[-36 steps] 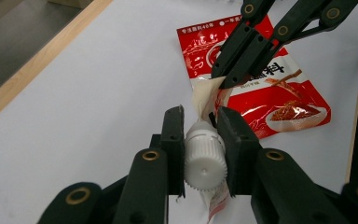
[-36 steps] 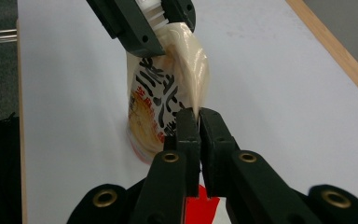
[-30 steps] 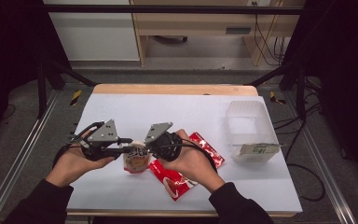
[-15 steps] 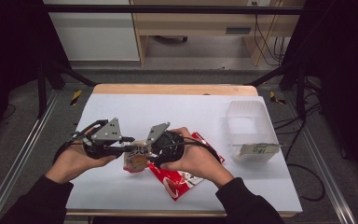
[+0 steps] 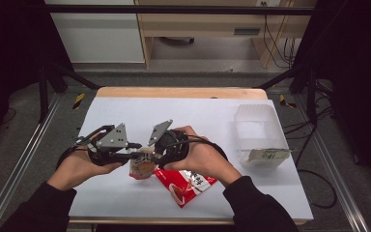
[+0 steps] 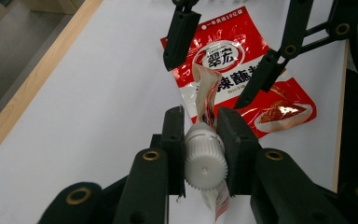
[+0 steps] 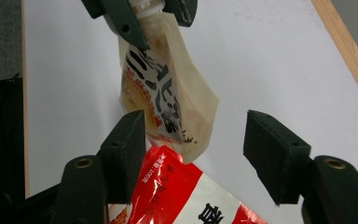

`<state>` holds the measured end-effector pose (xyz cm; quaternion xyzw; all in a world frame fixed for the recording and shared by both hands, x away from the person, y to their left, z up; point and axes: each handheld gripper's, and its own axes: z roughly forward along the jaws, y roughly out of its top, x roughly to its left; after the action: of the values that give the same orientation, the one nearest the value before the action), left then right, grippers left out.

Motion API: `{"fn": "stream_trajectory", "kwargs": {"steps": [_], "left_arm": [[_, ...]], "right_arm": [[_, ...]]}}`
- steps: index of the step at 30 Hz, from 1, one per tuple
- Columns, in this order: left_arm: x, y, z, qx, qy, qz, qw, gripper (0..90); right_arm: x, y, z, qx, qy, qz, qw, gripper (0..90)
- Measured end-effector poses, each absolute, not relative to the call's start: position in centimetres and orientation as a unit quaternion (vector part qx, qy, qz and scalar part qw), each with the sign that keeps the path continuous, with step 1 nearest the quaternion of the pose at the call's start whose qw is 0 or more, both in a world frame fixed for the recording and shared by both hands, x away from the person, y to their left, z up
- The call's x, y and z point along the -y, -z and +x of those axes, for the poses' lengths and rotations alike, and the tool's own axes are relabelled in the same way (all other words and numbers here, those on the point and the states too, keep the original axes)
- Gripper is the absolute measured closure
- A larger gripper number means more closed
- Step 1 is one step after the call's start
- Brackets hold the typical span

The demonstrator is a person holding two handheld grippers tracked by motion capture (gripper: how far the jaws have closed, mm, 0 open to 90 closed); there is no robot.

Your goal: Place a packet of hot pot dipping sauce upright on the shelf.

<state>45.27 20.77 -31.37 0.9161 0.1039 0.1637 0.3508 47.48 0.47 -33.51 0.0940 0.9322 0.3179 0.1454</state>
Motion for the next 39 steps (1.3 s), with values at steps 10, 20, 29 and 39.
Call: {"fn": "stream_trajectory", "kwargs": {"steps": [10,20,29,39], "left_arm": [[-20.66,30.97,44.94,-0.094,-0.161,0.917,0.354,73.3],[-20.40,30.98,44.92,-0.091,-0.158,0.917,0.355,73.3],[-20.20,31.06,44.88,-0.086,-0.155,0.918,0.353,73.2],[-20.17,31.06,45.00,-0.090,-0.156,0.917,0.357,73.1]], "right_arm": [[-1.01,33.09,47.52,-0.937,-0.313,0.084,0.132,46.3],[-0.88,33.09,47.65,-0.940,-0.309,0.079,0.118,61.3],[-0.71,33.04,47.27,-0.946,-0.296,0.070,0.116,78.6],[-0.60,32.76,47.26,-0.945,-0.295,0.073,0.119,87.2]]}}
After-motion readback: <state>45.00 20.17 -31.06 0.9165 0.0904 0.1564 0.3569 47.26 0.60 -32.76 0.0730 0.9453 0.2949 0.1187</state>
